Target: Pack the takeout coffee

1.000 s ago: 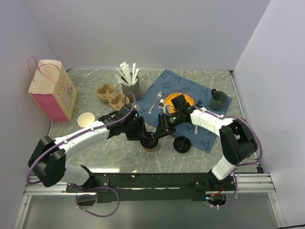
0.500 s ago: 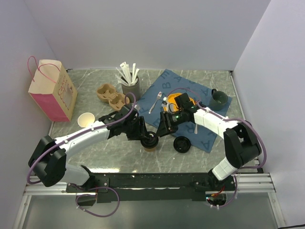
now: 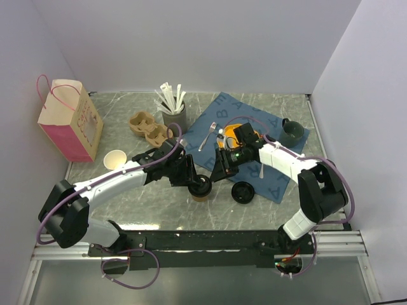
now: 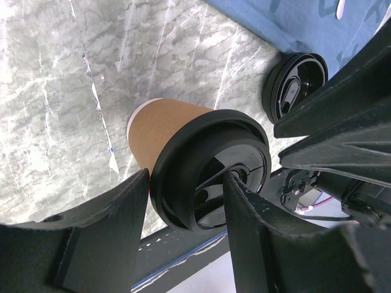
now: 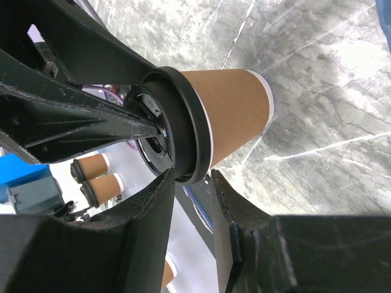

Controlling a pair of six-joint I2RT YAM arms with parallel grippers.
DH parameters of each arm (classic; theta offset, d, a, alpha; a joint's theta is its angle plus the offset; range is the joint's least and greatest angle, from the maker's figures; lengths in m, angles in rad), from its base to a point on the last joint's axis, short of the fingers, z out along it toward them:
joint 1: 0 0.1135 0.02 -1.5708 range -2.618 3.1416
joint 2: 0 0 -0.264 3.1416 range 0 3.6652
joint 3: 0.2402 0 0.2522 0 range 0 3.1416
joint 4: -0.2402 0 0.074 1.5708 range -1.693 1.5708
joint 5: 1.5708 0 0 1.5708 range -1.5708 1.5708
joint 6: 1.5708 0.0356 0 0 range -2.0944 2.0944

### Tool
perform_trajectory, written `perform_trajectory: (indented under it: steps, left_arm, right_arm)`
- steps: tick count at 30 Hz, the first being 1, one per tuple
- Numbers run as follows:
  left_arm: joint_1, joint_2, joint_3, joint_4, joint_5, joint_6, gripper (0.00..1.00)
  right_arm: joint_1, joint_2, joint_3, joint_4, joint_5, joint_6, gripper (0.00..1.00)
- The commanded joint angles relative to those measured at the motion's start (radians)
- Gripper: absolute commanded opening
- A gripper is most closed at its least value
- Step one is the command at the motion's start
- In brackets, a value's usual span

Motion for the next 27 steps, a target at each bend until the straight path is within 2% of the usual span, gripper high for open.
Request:
perform_trajectory:
  steps: [1, 14, 27]
  left_arm:
    - [0.001, 0.052, -0.028, -0.095, -0.067, 0.012, 0.56]
    - [0.001, 0.035, -0.057, -0.095, -0.072, -0.006, 0.56]
    - [-0.001, 0.025, -0.096, -0.089, -0.078, -0.019, 0.56]
  right_arm:
    - [-0.004, 0.027, 0.006, 0.03, -0.007, -0.013, 0.37]
    - [-0.004, 0.044, -0.088, 0.093, 0.097, 0.017, 0.27]
    - [-0.004, 0.029, -0.228, 0.17, 0.188, 0.071, 0.23]
